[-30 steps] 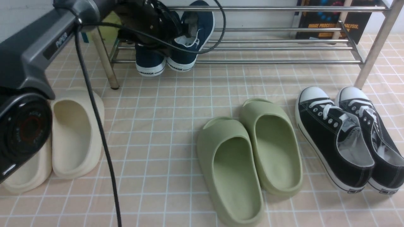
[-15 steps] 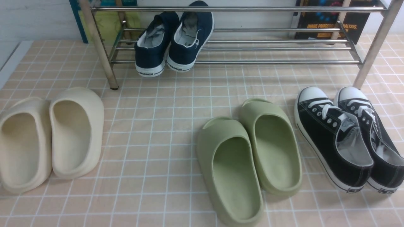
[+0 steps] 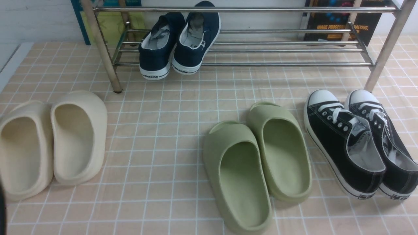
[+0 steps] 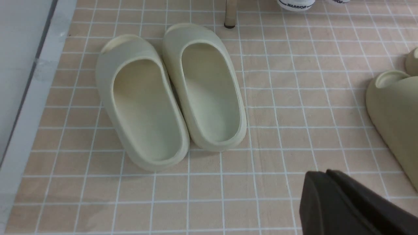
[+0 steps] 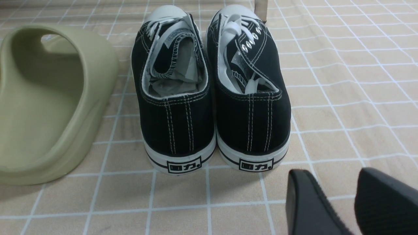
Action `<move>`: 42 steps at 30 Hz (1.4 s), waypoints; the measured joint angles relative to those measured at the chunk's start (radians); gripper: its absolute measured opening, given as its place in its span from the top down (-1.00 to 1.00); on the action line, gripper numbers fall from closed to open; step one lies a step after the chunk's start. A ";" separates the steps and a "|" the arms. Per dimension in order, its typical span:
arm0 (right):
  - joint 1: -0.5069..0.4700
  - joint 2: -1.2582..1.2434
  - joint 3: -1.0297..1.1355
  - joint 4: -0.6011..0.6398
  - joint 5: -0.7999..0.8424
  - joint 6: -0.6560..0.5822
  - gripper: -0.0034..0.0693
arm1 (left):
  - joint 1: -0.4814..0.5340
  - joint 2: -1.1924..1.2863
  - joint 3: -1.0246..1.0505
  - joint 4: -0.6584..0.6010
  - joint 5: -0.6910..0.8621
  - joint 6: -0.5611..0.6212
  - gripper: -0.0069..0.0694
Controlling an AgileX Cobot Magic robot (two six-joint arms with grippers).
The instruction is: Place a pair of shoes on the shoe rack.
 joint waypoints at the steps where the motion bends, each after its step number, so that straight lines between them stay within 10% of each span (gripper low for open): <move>1: 0.000 0.000 0.000 0.000 0.000 0.000 0.25 | 0.000 -0.009 0.007 0.000 0.000 0.000 0.76; 22: 0.000 0.000 0.000 0.000 0.000 0.000 0.25 | 0.000 -0.186 0.154 0.030 0.009 -0.006 0.71; 35: 0.000 0.000 0.000 0.000 0.000 0.000 0.25 | 0.276 -0.383 0.645 -0.240 -0.720 0.274 0.71; 42: 0.000 0.000 0.000 0.000 0.000 0.000 0.25 | 0.357 -0.439 0.827 -0.166 -0.787 0.362 0.71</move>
